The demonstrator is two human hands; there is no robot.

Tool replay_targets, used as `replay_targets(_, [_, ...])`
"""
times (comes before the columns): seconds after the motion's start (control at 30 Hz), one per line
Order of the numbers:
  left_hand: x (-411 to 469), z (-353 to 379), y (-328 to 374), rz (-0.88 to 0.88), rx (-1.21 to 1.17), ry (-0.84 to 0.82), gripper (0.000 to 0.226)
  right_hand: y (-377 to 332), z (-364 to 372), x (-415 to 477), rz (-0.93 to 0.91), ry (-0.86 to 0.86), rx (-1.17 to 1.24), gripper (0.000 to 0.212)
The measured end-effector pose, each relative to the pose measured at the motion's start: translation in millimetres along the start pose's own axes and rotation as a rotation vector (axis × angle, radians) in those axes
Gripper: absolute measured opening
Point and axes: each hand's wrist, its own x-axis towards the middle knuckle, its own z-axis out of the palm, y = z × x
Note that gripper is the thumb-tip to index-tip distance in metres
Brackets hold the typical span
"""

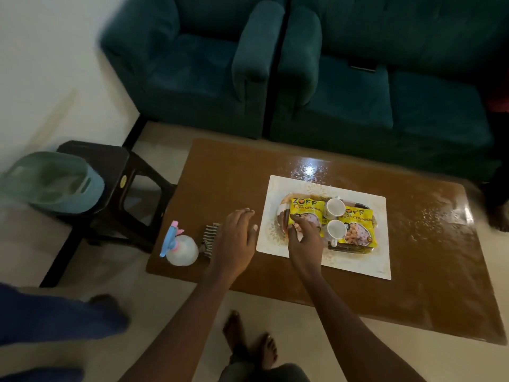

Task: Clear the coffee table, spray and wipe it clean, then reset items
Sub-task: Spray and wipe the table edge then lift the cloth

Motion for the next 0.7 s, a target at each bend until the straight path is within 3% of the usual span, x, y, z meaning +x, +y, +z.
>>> replay_targets(0.4, [-74.6, -76.2, -66.2, -0.130, -0.018, 0.185, 0.042, -44.9, 42.5, -67.0, -0.092, -0.327, -0.058, 0.029])
replay_targets(0.7, [-79.9, -94.4, -141.9, -0.305, -0.205, 0.053, 0.083, -51.7, 99.1, -84.7, -0.023, -0.428, -0.166, 0.041])
